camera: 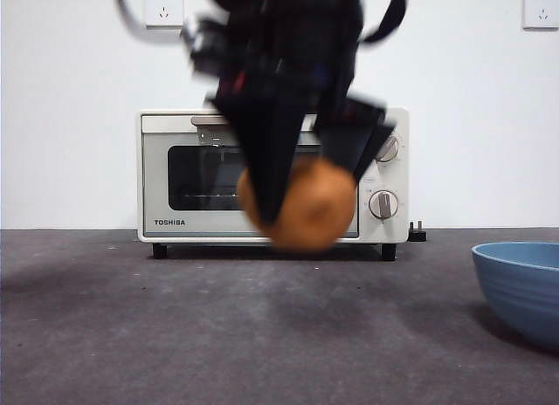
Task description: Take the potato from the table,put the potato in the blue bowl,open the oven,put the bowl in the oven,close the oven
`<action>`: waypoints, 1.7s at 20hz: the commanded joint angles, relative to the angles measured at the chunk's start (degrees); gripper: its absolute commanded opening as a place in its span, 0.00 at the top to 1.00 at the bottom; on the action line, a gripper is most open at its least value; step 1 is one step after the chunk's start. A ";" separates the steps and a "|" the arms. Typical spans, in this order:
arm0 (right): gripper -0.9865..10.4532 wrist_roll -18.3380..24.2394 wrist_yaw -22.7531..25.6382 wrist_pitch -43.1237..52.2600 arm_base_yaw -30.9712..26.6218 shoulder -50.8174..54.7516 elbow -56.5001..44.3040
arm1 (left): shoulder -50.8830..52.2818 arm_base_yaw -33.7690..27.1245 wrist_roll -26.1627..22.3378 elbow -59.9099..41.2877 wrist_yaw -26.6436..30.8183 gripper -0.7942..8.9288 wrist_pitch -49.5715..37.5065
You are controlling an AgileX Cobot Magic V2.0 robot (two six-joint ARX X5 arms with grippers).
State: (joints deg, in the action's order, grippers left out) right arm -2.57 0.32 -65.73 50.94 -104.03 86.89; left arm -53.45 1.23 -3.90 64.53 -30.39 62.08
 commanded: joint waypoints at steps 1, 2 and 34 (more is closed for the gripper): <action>0.92 -0.46 2.36 -2.36 -0.39 3.41 0.02 | 0.04 -0.17 -1.09 0.20 0.00 0.92 0.00; 0.92 -0.50 3.37 -3.85 -0.59 5.05 0.02 | 0.04 -0.17 -1.11 0.20 0.00 0.92 -0.02; 0.91 -7.87 6.45 10.12 -21.84 24.65 -34.80 | -3.30 -0.17 -1.18 0.17 -0.04 0.92 0.00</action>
State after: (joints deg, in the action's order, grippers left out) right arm -10.70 7.01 -55.75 29.15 -79.07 52.64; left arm -56.66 1.23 -4.49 64.53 -30.41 62.13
